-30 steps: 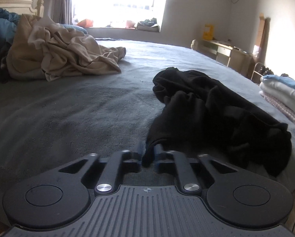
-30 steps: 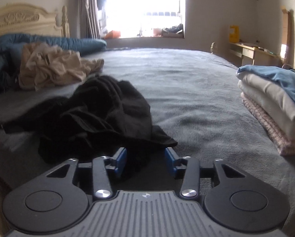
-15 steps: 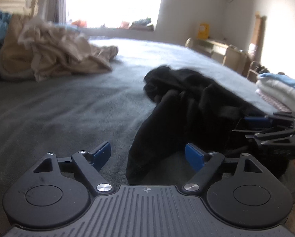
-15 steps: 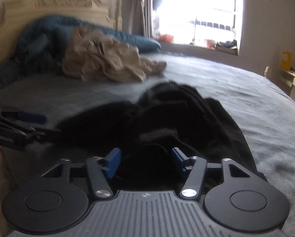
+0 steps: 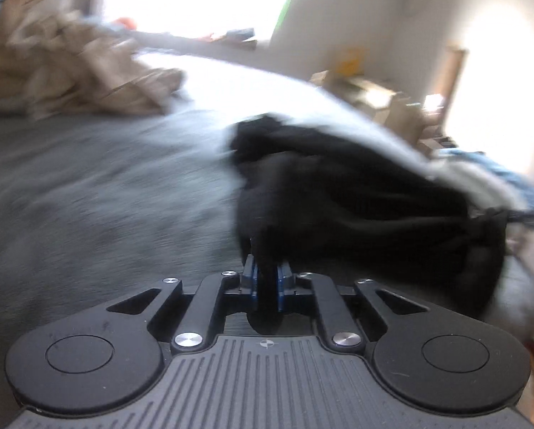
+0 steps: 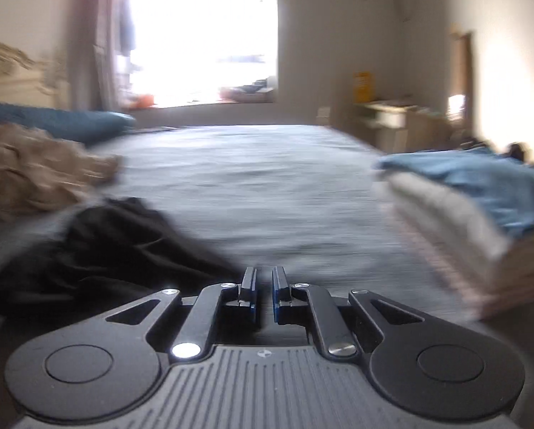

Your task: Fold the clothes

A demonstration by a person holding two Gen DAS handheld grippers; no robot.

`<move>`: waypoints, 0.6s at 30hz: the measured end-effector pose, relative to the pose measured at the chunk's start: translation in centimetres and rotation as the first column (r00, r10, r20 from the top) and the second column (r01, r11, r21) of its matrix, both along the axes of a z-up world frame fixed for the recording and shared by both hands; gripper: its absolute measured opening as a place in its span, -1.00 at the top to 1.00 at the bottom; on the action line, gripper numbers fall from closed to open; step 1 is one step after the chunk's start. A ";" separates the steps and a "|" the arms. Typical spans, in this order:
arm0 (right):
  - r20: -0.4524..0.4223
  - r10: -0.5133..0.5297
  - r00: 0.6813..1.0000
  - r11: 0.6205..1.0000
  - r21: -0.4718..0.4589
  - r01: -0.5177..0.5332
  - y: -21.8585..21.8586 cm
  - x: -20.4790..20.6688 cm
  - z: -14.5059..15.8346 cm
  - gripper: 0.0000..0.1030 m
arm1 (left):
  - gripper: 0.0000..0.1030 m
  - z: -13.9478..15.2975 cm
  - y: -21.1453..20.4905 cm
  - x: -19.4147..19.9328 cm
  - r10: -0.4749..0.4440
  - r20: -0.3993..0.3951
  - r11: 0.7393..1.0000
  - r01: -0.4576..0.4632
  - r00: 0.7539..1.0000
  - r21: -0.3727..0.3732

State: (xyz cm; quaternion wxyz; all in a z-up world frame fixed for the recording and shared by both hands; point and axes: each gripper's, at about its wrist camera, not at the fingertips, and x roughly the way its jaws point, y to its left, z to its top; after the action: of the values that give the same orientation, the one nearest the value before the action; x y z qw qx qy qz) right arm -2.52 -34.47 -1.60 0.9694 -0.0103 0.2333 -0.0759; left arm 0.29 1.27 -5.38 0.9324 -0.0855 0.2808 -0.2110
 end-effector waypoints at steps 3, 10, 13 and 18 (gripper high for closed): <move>-0.006 -0.061 0.998 0.998 0.023 0.061 -1.6 -1.1 -0.1 0.61 | 0.87 1.3 -1.7 -2.1 -0.111 0.057 0.993 0.114 0.992 -0.039; 0.124 0.384 0.915 0.922 -0.104 -0.372 7.2 -5.9 0.2 -0.17 | 0.90 3.7 -2.0 -4.4 -0.156 0.127 0.978 0.171 0.980 -0.122; 0.100 0.584 0.806 0.804 -0.210 -0.556 12.7 -6.4 -0.9 -0.41 | 0.90 5.2 -1.1 -4.8 -0.149 0.146 0.969 0.174 0.978 -0.175; 0.092 0.686 0.722 0.685 -0.418 -0.597 20.1 -5.6 -2.1 -0.44 | 0.90 7.5 -0.3 -6.2 -0.170 0.185 0.953 0.209 0.968 -0.220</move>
State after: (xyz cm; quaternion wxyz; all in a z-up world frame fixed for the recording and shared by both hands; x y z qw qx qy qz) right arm -8.09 -14.37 -3.70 0.9351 -0.2595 0.0769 0.2288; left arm -5.91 0.93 2.09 0.9106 -0.1515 0.1830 -0.3383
